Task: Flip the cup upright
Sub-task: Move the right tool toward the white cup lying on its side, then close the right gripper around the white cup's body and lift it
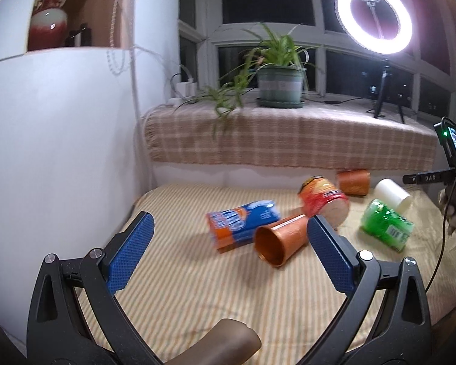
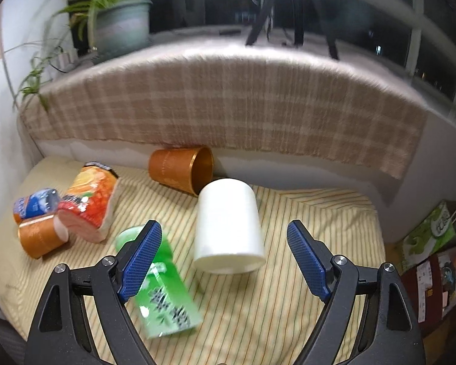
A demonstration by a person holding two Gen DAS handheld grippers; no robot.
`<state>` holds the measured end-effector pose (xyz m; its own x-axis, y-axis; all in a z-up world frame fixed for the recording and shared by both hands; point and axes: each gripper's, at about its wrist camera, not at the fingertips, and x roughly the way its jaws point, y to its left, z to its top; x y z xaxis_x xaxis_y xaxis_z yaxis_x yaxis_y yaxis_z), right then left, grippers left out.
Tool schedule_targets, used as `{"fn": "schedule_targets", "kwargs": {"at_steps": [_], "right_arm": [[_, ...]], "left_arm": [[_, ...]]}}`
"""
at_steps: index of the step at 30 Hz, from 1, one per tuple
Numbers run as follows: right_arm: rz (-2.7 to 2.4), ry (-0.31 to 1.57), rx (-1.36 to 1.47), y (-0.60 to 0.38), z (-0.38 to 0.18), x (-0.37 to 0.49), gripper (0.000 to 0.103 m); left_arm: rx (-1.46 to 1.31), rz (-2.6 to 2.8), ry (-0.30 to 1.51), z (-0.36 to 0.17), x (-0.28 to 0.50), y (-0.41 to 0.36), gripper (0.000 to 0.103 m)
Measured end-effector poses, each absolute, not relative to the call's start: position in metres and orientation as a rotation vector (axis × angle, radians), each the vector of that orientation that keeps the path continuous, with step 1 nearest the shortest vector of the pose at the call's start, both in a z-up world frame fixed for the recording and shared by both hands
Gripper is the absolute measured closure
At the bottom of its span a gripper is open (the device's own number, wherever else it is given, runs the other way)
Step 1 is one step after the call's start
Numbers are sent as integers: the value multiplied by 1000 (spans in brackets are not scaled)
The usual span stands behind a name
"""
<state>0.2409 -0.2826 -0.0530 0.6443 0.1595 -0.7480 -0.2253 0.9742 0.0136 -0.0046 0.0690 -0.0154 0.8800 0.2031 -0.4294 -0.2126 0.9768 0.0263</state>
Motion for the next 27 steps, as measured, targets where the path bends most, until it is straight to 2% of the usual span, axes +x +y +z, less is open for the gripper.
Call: {"fn": "schedule_targets", "kwargs": {"at_steps": [12,23,25,26,27], "right_arm": [[290,1138,-28,-277,-91,321,19],[294,1223,-71,-266,-118,338,19],[300,1230,-72,-264,-123,339,24],[304,1234,-71,-264,-125,339,30],[304,1237,-77,-266,-127,337,30]], "left_arm": [[-37,295,471,-22,-15,97,1],[-42,300,479,-22,-10,98,1],[-42,302,480,-22,-10,98,1],[-43,301,481,-22,-10,98,1],[-43,299,481,-22,-10,98,1]]}}
